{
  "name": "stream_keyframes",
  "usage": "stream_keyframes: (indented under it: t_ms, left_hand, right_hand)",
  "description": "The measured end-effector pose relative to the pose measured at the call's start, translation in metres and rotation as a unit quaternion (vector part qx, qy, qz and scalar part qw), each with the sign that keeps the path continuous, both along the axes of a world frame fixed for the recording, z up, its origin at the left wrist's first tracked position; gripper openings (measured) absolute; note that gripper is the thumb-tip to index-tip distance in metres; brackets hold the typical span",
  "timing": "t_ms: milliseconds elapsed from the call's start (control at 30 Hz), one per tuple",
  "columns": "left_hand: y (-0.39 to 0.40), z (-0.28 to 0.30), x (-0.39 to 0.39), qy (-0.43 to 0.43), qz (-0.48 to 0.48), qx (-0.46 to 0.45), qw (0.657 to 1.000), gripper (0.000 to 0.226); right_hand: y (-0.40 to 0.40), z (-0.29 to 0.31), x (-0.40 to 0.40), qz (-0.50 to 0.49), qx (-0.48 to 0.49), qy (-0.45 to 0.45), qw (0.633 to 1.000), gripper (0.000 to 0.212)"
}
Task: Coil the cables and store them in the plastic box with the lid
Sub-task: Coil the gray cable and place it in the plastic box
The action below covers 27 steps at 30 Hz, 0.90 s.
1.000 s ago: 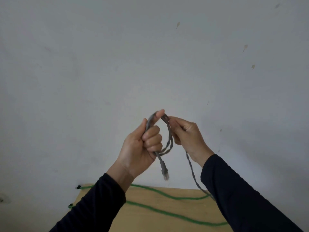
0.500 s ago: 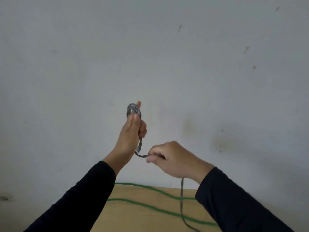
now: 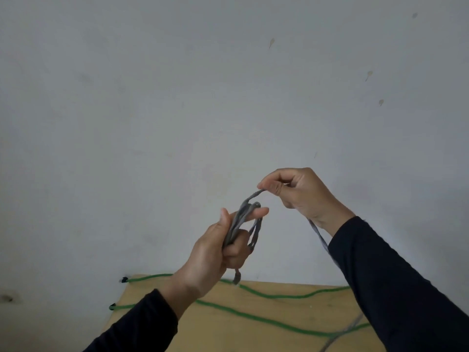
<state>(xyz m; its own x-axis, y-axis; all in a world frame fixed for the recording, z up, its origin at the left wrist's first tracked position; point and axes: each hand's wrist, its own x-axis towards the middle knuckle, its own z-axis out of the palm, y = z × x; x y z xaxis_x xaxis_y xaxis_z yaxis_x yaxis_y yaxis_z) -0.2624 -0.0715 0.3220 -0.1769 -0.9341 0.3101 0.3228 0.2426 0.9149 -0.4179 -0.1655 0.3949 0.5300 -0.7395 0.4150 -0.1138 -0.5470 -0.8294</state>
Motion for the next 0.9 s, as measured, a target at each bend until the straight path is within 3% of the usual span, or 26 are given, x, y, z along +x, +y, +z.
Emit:
stream_keyframes:
  t_ms: [167, 300, 400, 500, 667, 767, 900]
  left_hand:
    - [-0.004, 0.032, -0.005, 0.178, -0.030, -0.003, 0.984, 0.057]
    - [-0.016, 0.061, 0.004, 0.259, 0.046, -0.036, 0.964, 0.052]
    - [-0.029, 0.073, 0.021, 0.268, 0.126, -0.055, 0.953, 0.049]
    - [-0.041, 0.067, 0.033, 0.206, 0.215, -0.042, 0.954, 0.049]
    - [-0.046, 0.035, 0.041, -0.104, 0.364, -0.083, 0.922, 0.043]
    - [-0.034, 0.013, 0.032, -0.237, 0.319, -0.079, 0.914, 0.055]
    - [-0.015, -0.007, 0.012, -0.189, 0.163, -0.033, 0.968, 0.043]
  right_hand:
    - [0.000, -0.031, 0.021, -0.026, 0.066, -0.075, 0.995, 0.021]
    - [0.010, -0.055, 0.033, -0.049, 0.034, 0.050, 0.997, 0.031]
    - [0.025, -0.068, 0.037, -0.016, 0.014, 0.134, 0.991, 0.027]
    - [0.039, -0.068, 0.043, 0.017, -0.009, 0.181, 0.983, 0.029]
    - [0.051, -0.048, 0.042, 0.059, -0.066, 0.257, 0.962, 0.020]
    - [0.042, -0.027, 0.034, 0.037, -0.109, 0.243, 0.963, 0.018]
    - [0.025, -0.008, 0.018, 0.044, -0.090, 0.209, 0.973, 0.011]
